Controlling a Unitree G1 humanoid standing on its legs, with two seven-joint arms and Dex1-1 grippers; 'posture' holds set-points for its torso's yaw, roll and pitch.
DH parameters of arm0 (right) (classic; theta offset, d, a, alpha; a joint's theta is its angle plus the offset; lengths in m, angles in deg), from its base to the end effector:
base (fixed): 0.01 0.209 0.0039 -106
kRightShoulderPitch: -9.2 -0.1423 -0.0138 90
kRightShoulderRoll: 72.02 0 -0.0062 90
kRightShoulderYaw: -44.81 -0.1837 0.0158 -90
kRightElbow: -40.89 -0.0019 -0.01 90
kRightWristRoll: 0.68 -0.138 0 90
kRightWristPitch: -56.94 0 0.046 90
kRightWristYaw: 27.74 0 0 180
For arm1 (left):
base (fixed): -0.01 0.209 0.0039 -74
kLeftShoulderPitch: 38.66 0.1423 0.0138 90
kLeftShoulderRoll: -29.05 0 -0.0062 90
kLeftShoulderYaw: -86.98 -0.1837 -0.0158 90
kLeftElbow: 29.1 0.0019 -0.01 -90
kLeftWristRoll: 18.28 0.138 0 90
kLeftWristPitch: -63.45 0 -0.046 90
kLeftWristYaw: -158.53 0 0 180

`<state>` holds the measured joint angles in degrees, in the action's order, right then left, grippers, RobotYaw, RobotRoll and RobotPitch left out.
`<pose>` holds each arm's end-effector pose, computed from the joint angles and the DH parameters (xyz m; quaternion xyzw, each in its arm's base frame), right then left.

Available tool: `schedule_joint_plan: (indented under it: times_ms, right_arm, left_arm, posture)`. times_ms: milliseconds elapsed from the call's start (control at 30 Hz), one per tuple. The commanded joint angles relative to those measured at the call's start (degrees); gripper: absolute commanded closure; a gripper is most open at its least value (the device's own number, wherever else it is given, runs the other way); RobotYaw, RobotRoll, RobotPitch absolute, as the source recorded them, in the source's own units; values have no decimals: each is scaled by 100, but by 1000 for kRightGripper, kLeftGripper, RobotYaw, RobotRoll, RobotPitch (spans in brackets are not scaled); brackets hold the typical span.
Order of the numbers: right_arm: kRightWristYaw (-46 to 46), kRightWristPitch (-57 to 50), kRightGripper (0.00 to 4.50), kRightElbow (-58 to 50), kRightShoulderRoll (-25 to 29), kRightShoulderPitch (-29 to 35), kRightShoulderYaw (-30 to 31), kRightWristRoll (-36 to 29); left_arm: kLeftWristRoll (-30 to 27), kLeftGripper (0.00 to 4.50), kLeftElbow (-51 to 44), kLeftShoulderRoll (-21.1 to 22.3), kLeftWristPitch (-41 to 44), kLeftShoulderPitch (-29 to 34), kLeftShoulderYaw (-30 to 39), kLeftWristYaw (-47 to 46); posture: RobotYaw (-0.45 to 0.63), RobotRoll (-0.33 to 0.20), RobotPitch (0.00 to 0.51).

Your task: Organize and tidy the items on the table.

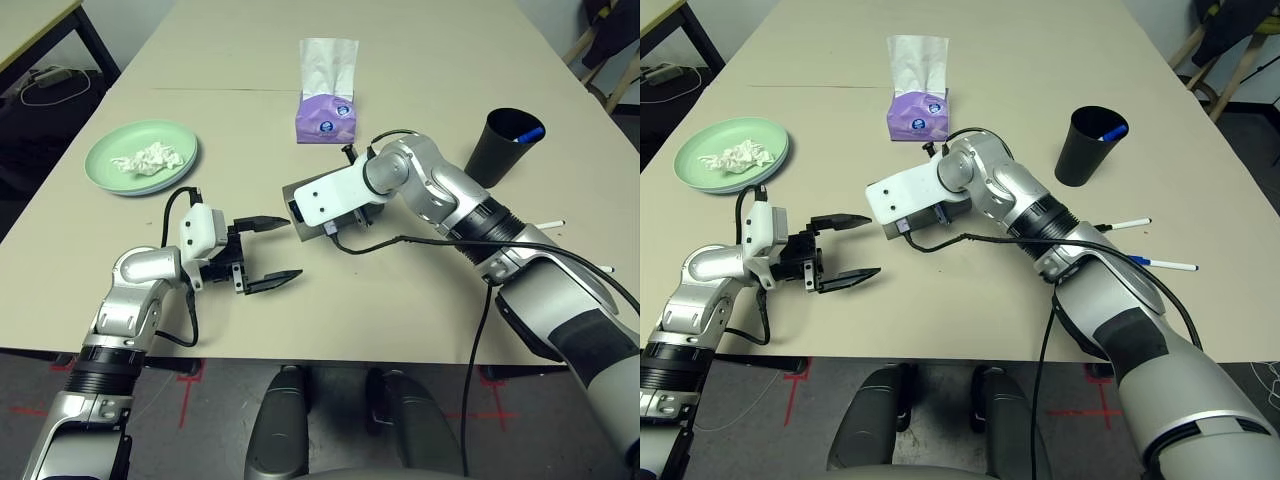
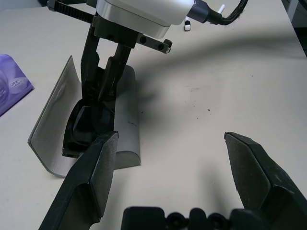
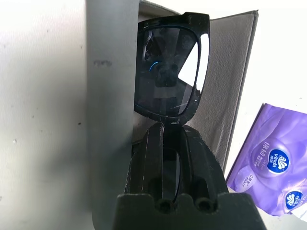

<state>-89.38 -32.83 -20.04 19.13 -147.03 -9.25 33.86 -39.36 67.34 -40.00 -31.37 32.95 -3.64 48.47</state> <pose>0.3325 -0.0503 0.2322 -0.6818 0.0224 0.4963 0.5370 0.2572 0.2529 0.1412 0.1956 -0.0441 -0.5663 0.7994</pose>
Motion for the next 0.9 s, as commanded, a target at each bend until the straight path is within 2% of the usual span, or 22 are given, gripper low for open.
schedule_joint_plan:
  times_ms: [33, 467, 633, 733, 833, 900]
  right_arm:
    - [-159, 157, 4130, -166, 71, 58, 66, -25]
    - [-320, 420, 4130, -218, 156, 153, -8, -116]
    - [-80, 315, 2435, -143, 151, 48, -145, -66]
    - [25, 152, 1206, -193, 148, -7, -284, -110]
    - [-12, -21, 189, -343, 148, -74, -428, -202]
    - [-108, -120, 73, -496, 191, -96, -540, -309]
  left_arm:
    - [84, 0, -3, 46, -35, -33, -35, 38]
    - [75, 0, -18, 84, -30, 15, 6, 44]
    - [71, 0, -2, 114, -25, 15, 19, 44]
    - [81, 0, 20, 125, -17, -11, 22, 34]
    - [82, 0, 36, 131, 2, -39, 16, 33]
    - [68, 0, 20, 136, 41, -50, 26, 12]
  posture:
    - [217, 0, 149]
    - [227, 0, 145]
    - [221, 0, 141]
    - [213, 0, 139]
    - [212, 0, 145]
    - [216, 0, 148]
